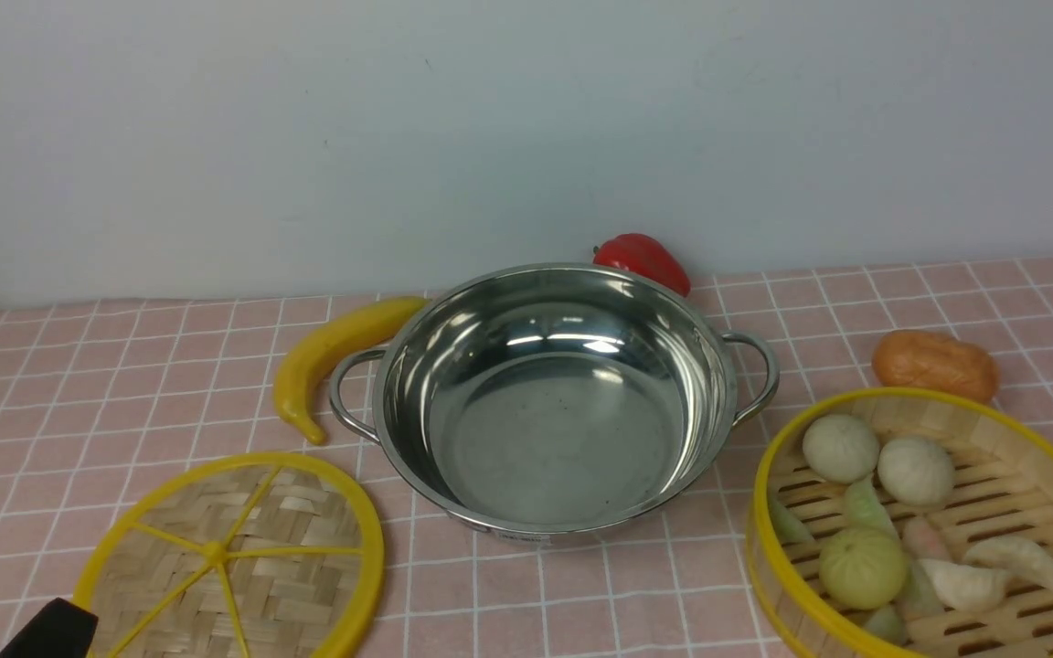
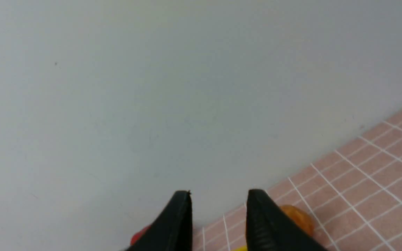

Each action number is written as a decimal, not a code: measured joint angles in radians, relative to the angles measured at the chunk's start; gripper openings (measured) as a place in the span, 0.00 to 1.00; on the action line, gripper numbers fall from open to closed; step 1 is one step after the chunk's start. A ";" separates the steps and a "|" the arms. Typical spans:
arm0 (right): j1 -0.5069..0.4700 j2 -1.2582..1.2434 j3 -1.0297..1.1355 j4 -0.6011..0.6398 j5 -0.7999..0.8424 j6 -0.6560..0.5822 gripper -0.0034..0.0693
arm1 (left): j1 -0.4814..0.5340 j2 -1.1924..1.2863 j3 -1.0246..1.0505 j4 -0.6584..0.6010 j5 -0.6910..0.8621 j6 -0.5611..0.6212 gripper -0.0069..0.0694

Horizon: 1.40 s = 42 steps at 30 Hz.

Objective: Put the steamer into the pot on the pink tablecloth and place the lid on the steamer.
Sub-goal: 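Reach for and grasp the rim of the bamboo steamer holding the buns with the right gripper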

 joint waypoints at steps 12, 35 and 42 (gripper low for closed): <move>0.000 0.000 0.000 0.007 -0.279 0.035 0.38 | 0.000 -0.001 0.000 -0.132 -0.106 -0.006 0.41; 0.000 0.386 -0.829 -0.004 0.259 -0.399 0.38 | 0.000 0.330 -0.836 -0.031 -0.081 0.856 0.40; 0.000 0.666 -0.903 -0.015 0.687 -0.409 0.38 | 0.000 0.654 -0.837 0.117 0.340 0.503 0.34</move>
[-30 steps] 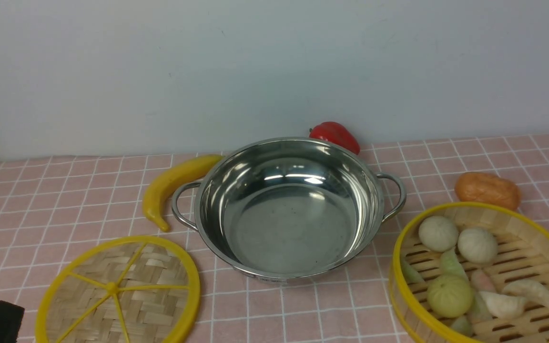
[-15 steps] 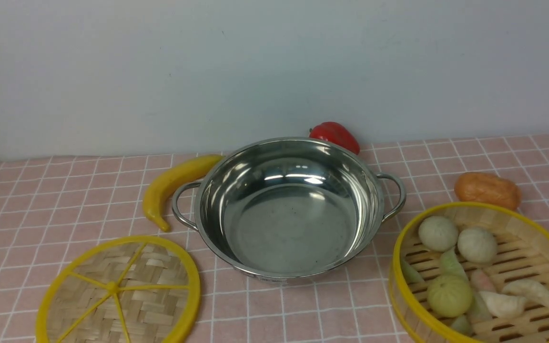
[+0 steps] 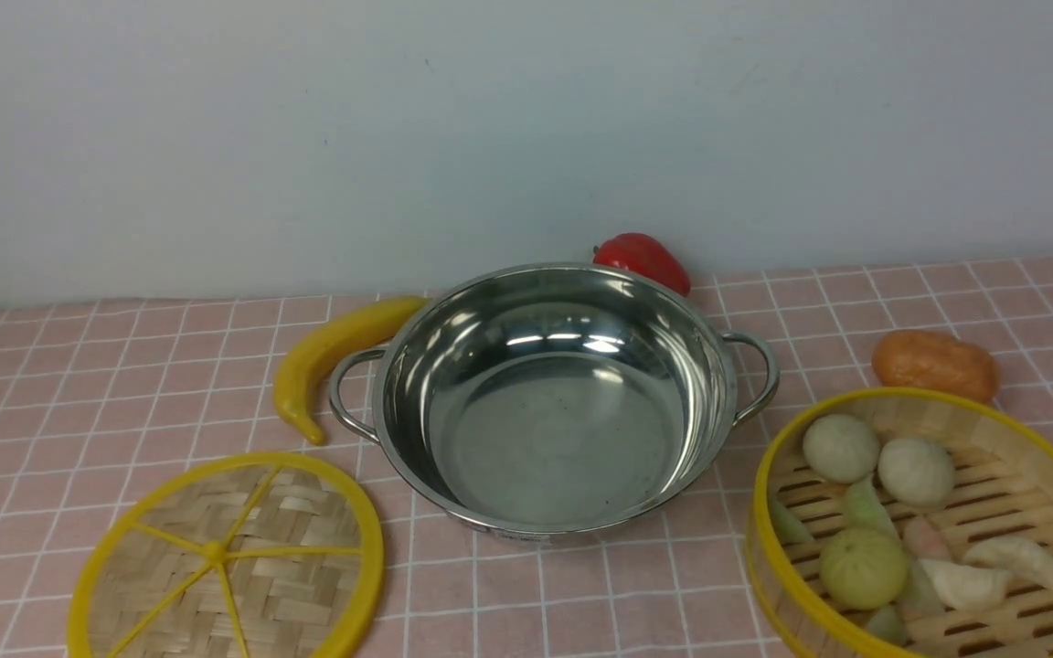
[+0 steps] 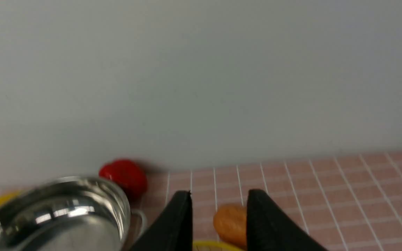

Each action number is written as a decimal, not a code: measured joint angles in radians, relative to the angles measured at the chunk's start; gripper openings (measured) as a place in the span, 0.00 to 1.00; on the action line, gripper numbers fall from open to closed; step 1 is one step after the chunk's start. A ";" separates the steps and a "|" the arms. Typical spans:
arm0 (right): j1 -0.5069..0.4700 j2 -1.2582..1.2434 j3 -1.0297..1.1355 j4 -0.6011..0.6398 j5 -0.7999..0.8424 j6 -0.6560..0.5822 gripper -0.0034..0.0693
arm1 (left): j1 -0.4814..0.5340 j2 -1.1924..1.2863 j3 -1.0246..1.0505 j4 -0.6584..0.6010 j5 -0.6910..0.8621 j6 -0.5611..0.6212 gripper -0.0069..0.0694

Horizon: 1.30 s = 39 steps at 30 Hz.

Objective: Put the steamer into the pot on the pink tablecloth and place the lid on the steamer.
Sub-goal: 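Reach for and grasp the rim of the bamboo steamer holding the buns with the right gripper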

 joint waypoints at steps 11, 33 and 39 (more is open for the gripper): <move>0.000 0.249 -0.005 -0.101 0.276 0.008 0.38 | 0.000 0.411 0.000 0.666 0.318 -0.518 0.34; 0.000 0.804 -0.006 -0.243 0.114 0.060 0.38 | 0.000 0.494 0.000 1.060 0.294 -0.771 0.37; 0.000 0.936 -0.006 -0.245 0.032 0.060 0.38 | 0.000 0.494 0.000 1.059 0.294 -0.771 0.38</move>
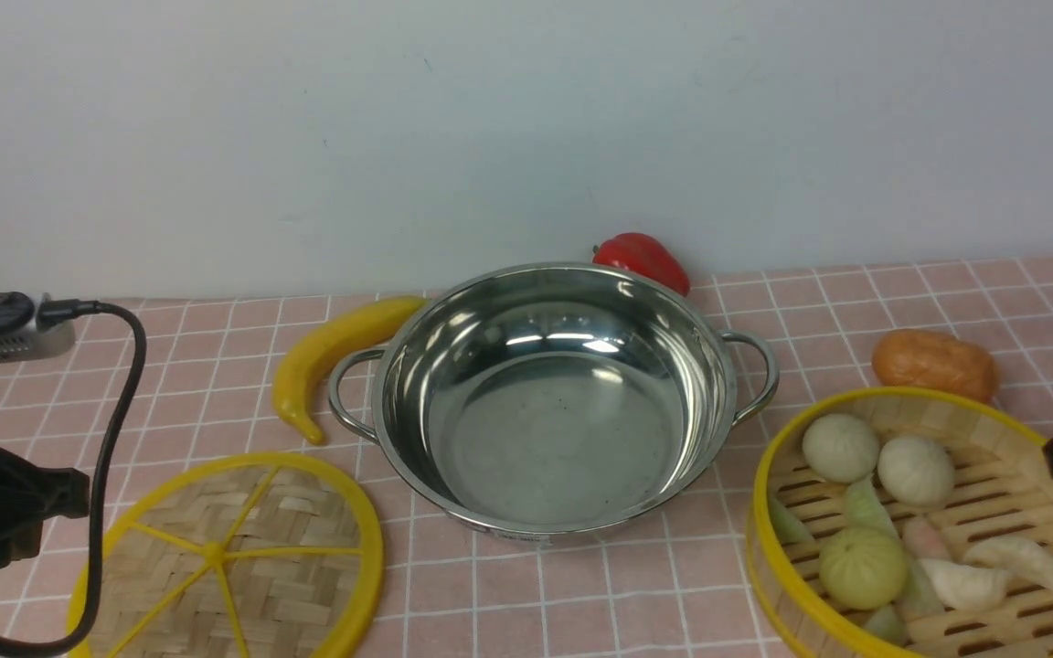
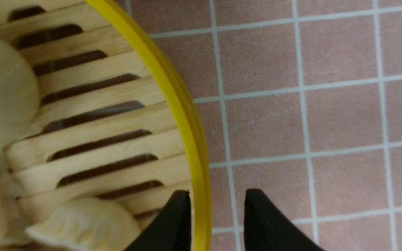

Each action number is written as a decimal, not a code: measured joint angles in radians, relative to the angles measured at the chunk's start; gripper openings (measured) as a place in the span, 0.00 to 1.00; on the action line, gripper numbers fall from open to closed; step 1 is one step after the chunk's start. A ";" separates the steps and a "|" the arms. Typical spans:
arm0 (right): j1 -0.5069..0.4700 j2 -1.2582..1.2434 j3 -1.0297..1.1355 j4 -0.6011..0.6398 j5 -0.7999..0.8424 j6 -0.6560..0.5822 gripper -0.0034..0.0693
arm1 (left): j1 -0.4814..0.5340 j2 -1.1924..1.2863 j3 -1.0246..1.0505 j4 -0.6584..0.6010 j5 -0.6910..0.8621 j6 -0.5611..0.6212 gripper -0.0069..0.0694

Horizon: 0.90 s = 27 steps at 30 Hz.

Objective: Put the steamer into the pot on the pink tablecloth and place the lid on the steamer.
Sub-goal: 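Reach for and grasp the rim of the bamboo steamer holding the buns with the right gripper, then place the bamboo steamer basket of food into the steel pot with the right gripper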

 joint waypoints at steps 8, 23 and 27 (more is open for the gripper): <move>0.000 0.098 0.000 0.000 -0.029 0.001 0.35 | 0.000 0.000 0.000 0.000 0.000 0.000 0.38; 0.000 -0.069 -0.091 -0.033 0.291 -0.008 0.12 | 0.000 0.000 0.000 -0.004 0.000 0.000 0.41; 0.000 -0.154 -0.182 -0.025 0.388 -0.021 0.12 | 0.000 0.000 0.000 -0.004 0.000 0.001 0.41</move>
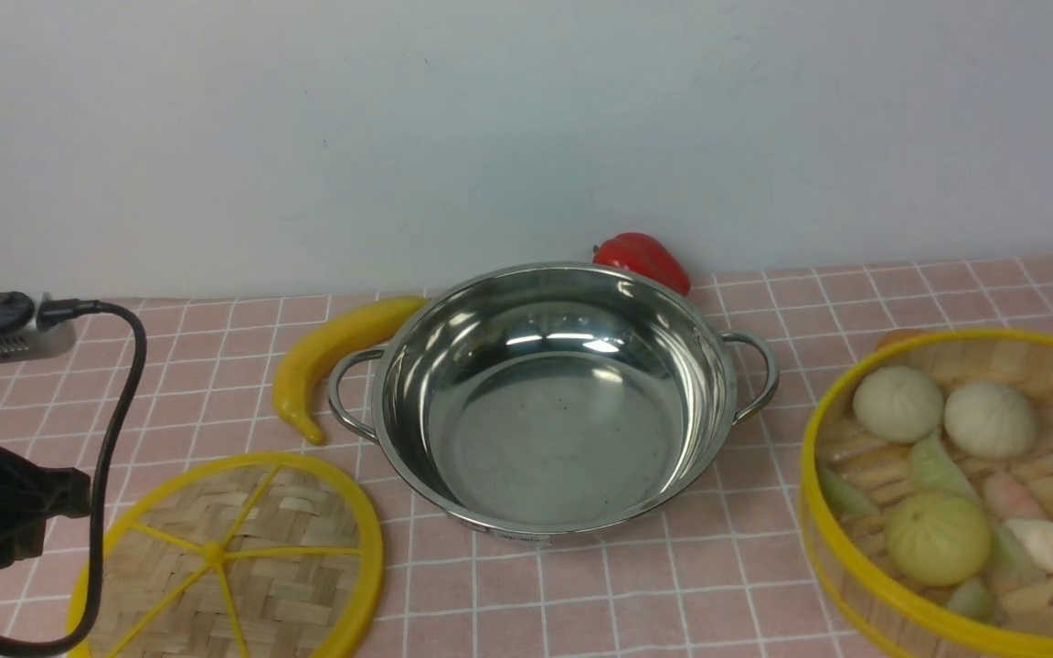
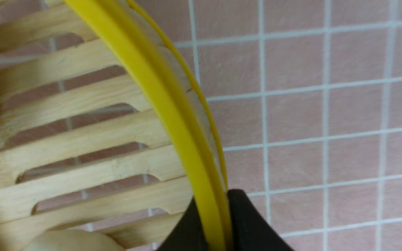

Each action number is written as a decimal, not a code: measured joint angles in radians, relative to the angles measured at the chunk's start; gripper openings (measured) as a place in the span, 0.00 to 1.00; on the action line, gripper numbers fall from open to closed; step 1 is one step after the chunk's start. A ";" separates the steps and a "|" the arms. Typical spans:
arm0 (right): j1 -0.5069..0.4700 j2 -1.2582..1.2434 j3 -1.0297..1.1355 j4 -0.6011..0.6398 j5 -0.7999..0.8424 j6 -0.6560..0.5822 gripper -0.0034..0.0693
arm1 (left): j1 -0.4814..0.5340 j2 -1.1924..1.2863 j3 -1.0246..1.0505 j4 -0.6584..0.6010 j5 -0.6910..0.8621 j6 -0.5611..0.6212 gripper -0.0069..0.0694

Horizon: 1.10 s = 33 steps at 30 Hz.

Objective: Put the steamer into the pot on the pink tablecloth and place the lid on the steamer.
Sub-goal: 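Place the bamboo steamer basket of food into the steel pot with the right gripper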

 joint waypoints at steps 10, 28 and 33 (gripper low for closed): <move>0.192 0.110 -0.388 0.174 0.051 -0.020 0.12 | 0.000 0.000 0.000 -0.015 -0.004 0.003 0.41; 0.474 0.837 -1.112 0.159 0.083 0.083 0.12 | 0.000 0.000 0.000 -0.019 -0.005 0.006 0.41; 0.474 0.887 -1.113 0.149 0.089 0.084 0.12 | 0.000 0.000 0.000 -0.019 -0.009 0.006 0.41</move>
